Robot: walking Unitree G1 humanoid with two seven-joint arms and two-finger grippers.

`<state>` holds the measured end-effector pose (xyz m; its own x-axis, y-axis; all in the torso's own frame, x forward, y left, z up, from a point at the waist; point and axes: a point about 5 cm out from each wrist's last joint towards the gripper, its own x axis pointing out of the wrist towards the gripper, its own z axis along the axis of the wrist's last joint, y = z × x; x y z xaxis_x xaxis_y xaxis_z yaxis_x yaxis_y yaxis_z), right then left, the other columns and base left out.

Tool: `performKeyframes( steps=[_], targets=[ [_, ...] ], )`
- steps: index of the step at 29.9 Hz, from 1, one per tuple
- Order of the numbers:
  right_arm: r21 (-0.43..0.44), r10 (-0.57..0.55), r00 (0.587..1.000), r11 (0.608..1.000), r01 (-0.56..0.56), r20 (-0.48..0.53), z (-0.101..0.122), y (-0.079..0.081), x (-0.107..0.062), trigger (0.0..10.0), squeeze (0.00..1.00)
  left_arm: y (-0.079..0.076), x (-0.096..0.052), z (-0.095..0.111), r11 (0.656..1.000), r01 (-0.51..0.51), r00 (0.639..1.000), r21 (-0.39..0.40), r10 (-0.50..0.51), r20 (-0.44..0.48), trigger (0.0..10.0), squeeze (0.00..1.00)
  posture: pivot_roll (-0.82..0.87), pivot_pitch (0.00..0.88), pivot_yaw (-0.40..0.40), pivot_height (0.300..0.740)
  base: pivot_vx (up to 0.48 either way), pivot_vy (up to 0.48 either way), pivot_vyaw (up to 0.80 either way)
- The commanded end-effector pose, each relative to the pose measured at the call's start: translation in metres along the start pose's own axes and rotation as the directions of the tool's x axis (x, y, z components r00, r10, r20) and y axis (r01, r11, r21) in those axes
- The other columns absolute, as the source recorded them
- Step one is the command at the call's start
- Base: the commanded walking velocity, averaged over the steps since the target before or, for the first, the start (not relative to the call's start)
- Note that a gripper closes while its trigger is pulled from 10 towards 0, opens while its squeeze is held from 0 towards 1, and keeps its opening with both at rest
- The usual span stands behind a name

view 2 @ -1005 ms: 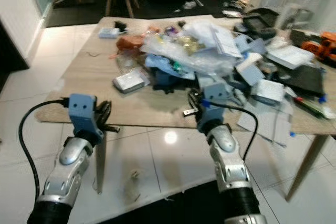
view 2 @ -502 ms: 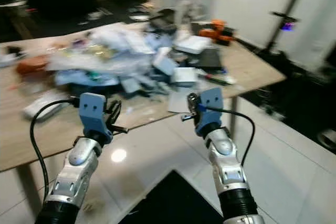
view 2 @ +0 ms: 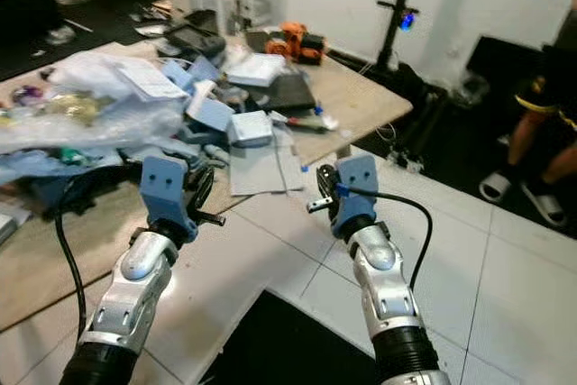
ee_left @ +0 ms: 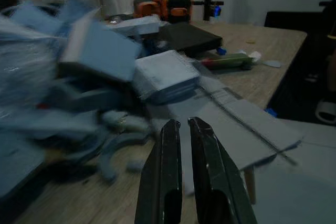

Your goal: Picking trash to rubbish bin

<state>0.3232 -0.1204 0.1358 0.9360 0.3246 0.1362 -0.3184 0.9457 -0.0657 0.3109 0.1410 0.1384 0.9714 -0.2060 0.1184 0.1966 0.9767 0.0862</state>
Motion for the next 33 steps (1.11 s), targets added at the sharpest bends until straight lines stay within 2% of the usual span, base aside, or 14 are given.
performKeyframes(
  steps=[1,12,15,16,20,23,27,33],
  targets=[
    [-0.012,-0.014,1.000,1.000,0.014,-0.003,-0.002,-0.004,-0.003,10.0,0.00,-0.005,0.001,0.000,1.000,0.020,1.000,0.016,-0.020,0.003,10.0,0.00,0.04,0.054,-0.029,0.740,0.000,0.000,-0.80],
    [-0.022,0.002,1.000,1.000,-0.003,-0.024,-0.008,0.001,-0.003,10.0,0.00,-0.003,0.001,-0.002,1.000,0.001,1.000,0.028,0.000,-0.011,10.0,0.00,0.05,0.045,-0.037,0.740,0.000,0.000,-0.80],
    [-0.024,0.006,1.000,1.000,-0.007,-0.028,-0.009,0.001,-0.003,10.0,0.00,0.000,0.001,-0.002,0.999,-0.011,1.000,0.036,0.012,-0.013,10.0,0.00,0.05,0.045,-0.038,0.740,0.000,0.000,-0.80],
    [-0.026,0.007,0.999,1.000,-0.008,-0.035,-0.011,0.001,-0.003,10.0,0.00,0.006,0.000,-0.004,0.998,-0.024,0.999,0.060,0.026,-0.022,10.0,0.00,0.05,0.046,-0.037,0.740,0.000,0.000,-0.80],
    [-0.025,0.003,0.999,1.000,-0.004,-0.044,-0.013,0.000,-0.004,10.0,0.00,0.012,-0.001,-0.007,0.997,-0.038,0.999,0.060,0.040,-0.034,10.0,0.00,0.05,0.052,-0.037,0.740,0.000,0.000,-0.80],
    [-0.025,0.001,0.999,1.000,-0.003,-0.051,-0.015,0.000,-0.005,10.0,0.00,0.016,-0.002,-0.007,0.997,-0.059,0.997,0.050,0.061,-0.041,10.0,0.00,0.05,0.053,-0.037,0.740,0.000,0.000,-0.80],
    [-0.024,0.006,0.997,1.000,-0.008,-0.083,-0.022,0.000,-0.006,10.0,0.00,0.017,-0.002,-0.011,0.995,-0.089,0.994,-0.042,0.086,-0.068,10.0,0.00,0.05,0.057,-0.039,0.740,0.000,0.000,-0.80],
    [-0.022,0.009,0.987,1.000,-0.013,-0.161,-0.040,0.001,-0.011,10.0,0.00,0.017,-0.004,-0.020,0.995,-0.094,0.989,-0.037,0.089,-0.116,10.0,0.00,0.05,0.054,-0.039,0.740,0.000,0.000,-0.80]
  ],
)
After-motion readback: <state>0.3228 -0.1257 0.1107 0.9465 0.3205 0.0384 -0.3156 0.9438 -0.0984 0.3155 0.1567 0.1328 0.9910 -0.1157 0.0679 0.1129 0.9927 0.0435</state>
